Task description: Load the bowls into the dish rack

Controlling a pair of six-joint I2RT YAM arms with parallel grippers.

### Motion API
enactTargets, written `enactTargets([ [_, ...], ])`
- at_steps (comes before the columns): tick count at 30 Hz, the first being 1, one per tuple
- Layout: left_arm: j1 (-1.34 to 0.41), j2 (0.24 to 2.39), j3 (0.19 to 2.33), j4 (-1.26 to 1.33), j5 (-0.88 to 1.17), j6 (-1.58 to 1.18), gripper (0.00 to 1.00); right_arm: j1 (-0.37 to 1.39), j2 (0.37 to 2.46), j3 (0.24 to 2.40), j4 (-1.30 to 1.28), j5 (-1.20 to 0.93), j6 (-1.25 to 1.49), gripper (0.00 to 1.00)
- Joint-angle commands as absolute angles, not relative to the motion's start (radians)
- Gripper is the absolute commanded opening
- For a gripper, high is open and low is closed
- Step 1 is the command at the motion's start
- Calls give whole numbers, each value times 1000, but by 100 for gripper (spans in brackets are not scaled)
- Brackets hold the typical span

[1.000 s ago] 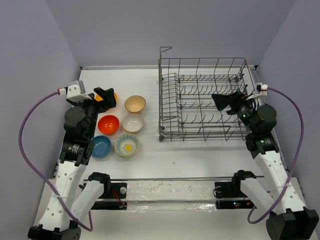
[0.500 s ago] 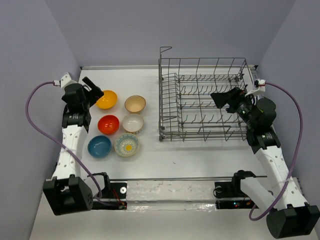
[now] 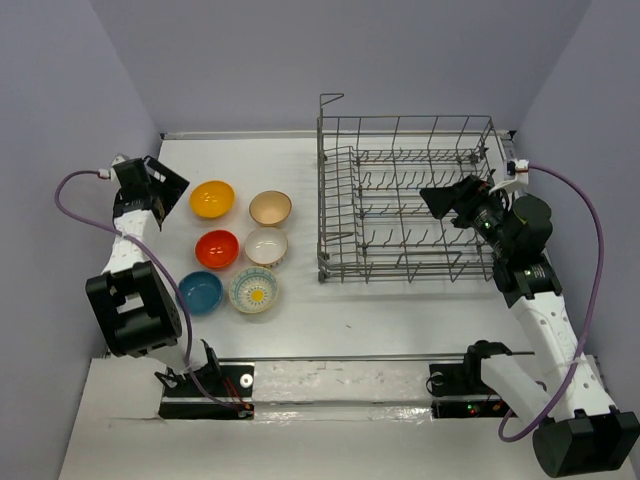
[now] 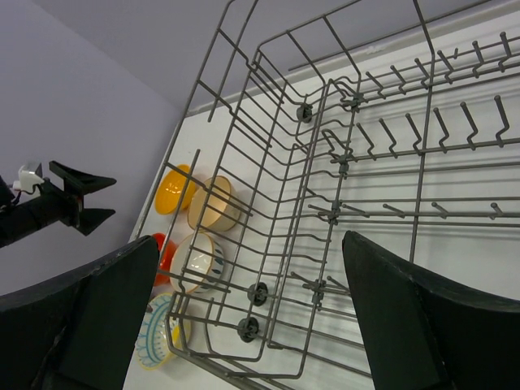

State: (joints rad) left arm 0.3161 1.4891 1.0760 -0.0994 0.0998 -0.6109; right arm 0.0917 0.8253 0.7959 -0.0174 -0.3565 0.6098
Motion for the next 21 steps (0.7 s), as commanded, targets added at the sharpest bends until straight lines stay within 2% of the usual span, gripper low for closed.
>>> enactTargets([
  [1,318,1548,1186,-115,138,-615,95,86,810,841,2,-373,623,100],
  [7,318,1631,1210,-132,127,-618,88,86,799,831,-32,-353,623,100],
  [9,318,1653,1206,-135,127,-623,82,86,798,828,-37,-345,618,100],
  [21,291,1746,1177,-117,127,-640,65,86,793,834,-60,-311,600,100],
])
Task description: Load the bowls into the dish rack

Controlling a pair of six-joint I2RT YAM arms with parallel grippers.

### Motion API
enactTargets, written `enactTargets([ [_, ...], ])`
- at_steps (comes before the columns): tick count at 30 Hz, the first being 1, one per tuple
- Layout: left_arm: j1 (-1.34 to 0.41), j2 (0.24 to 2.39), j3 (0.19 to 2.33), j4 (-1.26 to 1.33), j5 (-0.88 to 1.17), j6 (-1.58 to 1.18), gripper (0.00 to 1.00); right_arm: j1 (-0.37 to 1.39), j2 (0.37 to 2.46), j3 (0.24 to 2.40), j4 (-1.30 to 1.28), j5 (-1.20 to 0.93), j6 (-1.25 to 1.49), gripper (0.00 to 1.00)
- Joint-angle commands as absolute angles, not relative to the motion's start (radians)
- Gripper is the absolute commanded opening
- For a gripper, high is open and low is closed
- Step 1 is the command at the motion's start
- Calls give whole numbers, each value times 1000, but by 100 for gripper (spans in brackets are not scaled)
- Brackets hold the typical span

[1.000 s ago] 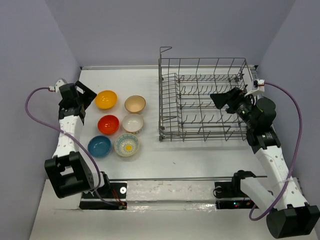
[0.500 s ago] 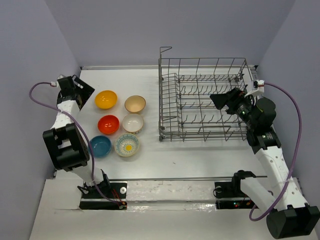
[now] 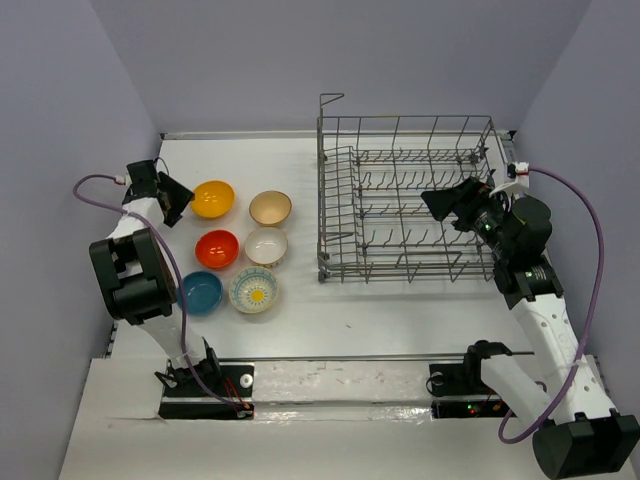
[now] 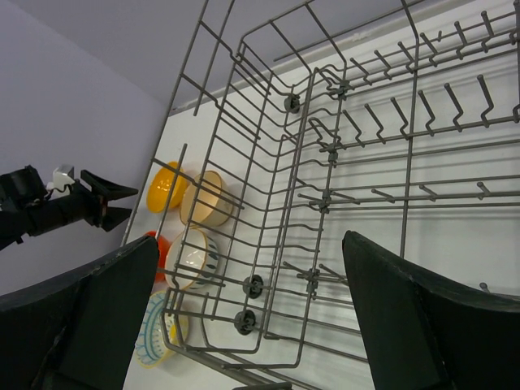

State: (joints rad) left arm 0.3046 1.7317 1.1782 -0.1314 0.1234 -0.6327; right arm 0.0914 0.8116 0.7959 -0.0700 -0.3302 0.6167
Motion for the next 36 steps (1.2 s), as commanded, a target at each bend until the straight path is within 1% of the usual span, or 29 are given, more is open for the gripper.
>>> enactTargets([
  [1,291,1750,1175,-117,124,-641,65,86,793,834,-63,-310,600,100],
  [5,290,1770,1172,-109,123,-650,61,86,795,842,-66,-310,597,100],
  [17,282,1818,1201,-109,120,-650,56,86,802,854,-75,-318,601,100],
  [22,275,1835,1213,-109,114,-655,50,86,799,856,-84,-316,598,100],
  [25,267,1844,1223,-109,110,-657,49,86,799,853,-90,-318,597,100],
  [27,264,1850,1227,-101,118,-658,45,86,796,853,-92,-316,594,100],
  [31,256,1858,1235,-95,121,-660,38,86,796,853,-97,-316,594,100],
  [32,256,1858,1236,-95,123,-660,31,86,796,853,-98,-316,591,100],
  [35,255,1856,1243,-92,126,-661,17,86,798,854,-103,-316,591,100],
  [36,255,1850,1246,-94,126,-660,6,86,798,854,-103,-318,592,100],
])
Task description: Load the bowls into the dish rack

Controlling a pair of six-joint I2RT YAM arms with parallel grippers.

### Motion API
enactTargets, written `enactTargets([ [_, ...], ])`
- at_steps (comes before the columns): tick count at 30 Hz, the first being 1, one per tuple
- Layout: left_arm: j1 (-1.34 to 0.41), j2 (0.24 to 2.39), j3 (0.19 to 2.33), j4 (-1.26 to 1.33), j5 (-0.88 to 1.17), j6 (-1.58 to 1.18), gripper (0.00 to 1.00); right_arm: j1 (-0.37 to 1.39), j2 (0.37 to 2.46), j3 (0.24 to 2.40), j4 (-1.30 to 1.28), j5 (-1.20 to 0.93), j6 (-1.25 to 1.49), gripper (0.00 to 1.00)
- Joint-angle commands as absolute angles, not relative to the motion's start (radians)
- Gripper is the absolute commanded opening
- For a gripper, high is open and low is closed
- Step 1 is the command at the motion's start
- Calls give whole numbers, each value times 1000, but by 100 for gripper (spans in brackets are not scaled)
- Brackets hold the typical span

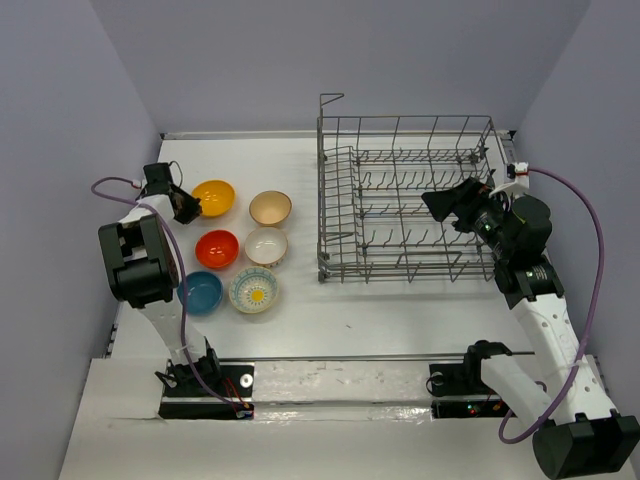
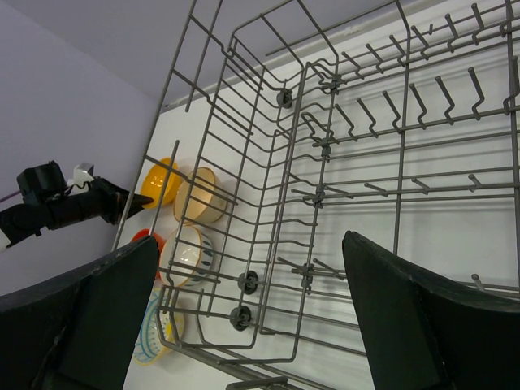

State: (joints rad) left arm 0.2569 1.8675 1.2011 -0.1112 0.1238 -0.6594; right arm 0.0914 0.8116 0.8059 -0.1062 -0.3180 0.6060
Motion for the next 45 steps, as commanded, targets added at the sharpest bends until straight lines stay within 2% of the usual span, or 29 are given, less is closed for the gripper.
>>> enactTargets([
  [1,255,1844,1247,-94,124,-658,1,86,799,854,-103,-319,591,100],
  [8,255,1763,1282,-86,153,-649,0,86,816,864,-104,-324,588,100],
  [19,192,1514,1420,-155,89,-568,0,86,907,939,-110,-373,563,100],
  [24,33,1425,1535,-221,32,-480,0,86,963,1026,-133,-434,540,100],
  [32,-231,1437,1721,-373,11,-379,0,141,1026,1170,-170,-416,512,100],
  [40,-446,1505,1827,-451,-86,-351,0,379,1101,1296,-212,-243,456,100],
  [45,-549,1560,1894,-494,-132,-341,0,452,1141,1322,-218,-160,442,99],
])
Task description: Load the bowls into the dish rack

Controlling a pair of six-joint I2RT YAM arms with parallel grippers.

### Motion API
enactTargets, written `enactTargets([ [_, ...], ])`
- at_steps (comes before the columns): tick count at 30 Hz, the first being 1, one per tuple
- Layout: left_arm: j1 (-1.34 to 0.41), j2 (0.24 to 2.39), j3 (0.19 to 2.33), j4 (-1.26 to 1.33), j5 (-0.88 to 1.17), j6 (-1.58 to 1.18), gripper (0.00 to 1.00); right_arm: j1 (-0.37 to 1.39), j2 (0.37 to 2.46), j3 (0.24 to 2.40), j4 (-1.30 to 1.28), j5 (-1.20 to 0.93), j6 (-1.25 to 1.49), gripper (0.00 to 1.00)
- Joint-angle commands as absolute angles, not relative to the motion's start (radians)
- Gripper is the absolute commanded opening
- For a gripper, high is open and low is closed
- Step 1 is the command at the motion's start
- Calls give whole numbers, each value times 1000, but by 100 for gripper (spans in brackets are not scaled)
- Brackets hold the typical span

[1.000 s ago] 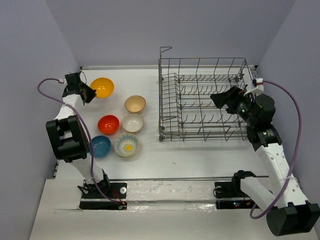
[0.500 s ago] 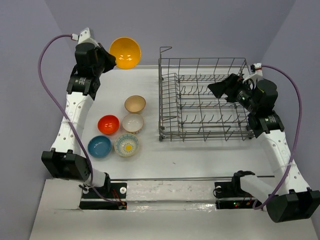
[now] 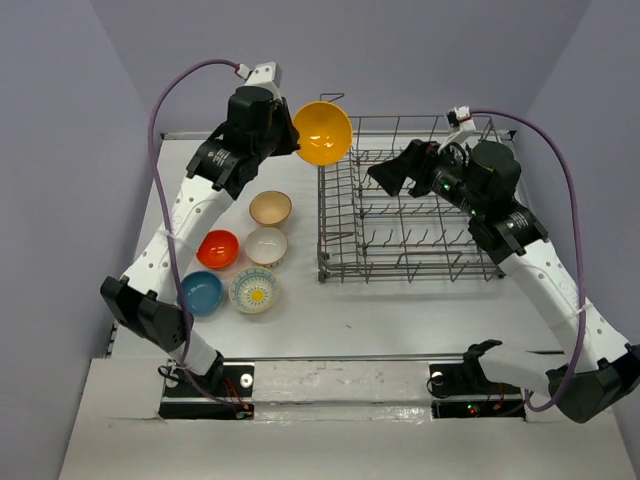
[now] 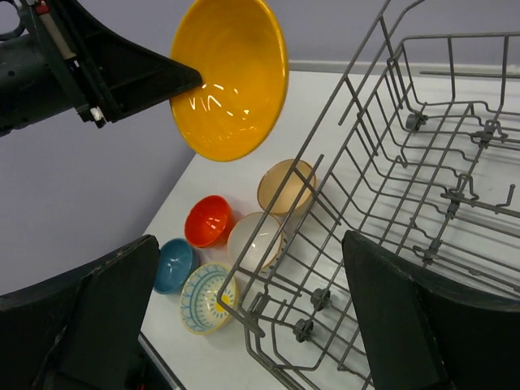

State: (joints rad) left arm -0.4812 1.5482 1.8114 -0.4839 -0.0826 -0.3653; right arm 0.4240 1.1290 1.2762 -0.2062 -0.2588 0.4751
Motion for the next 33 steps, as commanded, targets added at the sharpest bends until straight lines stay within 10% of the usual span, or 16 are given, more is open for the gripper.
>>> enactTargets([
  [1,-566,1565,1899,-495,-143,-339,0,453,1149,1325,-218,-153,442,99],
  [15,-779,1624,1957,-520,-207,-333,0,471,1212,1368,-253,-5,420,85],
  [28,-822,1663,1991,-526,-221,-331,0,471,1223,1362,-261,66,413,29],
  [33,-827,1669,2005,-526,-215,-328,0,471,1230,1353,-261,72,407,26],
])
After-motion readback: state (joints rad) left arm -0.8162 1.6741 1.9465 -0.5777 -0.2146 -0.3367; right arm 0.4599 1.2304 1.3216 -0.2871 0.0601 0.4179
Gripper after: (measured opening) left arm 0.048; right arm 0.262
